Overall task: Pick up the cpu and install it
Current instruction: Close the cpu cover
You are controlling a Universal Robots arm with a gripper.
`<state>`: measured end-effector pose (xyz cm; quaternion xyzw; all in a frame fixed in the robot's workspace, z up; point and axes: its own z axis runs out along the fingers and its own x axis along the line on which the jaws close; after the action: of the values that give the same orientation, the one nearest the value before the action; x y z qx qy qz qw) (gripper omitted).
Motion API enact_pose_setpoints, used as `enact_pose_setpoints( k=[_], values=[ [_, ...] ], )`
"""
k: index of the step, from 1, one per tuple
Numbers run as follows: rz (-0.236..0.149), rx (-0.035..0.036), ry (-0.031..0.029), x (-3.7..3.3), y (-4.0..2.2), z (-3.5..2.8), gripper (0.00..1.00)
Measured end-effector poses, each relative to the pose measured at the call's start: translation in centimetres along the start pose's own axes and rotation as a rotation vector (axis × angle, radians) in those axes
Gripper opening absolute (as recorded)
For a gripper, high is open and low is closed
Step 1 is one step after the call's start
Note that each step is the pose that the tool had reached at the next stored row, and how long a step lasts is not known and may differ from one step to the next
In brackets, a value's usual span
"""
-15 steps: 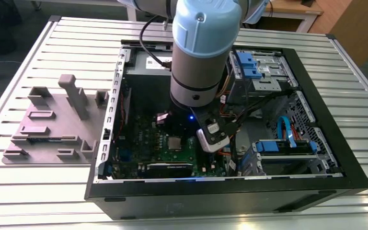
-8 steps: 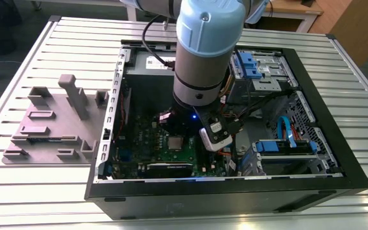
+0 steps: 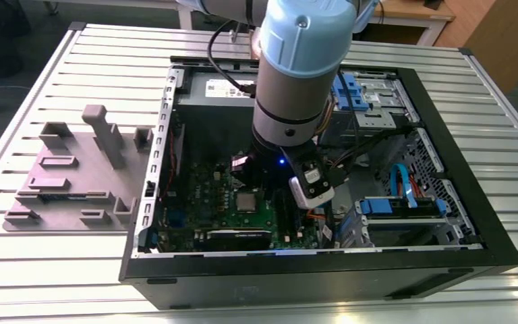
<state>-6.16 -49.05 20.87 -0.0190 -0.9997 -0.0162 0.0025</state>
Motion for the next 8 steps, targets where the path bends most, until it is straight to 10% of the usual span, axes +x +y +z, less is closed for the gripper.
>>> enact_pose_setpoints(
  k=[8],
  values=[
    [0.000, -0.0001, 0.0000, -0.01, 0.02, -0.56, 0.11]
  ],
)
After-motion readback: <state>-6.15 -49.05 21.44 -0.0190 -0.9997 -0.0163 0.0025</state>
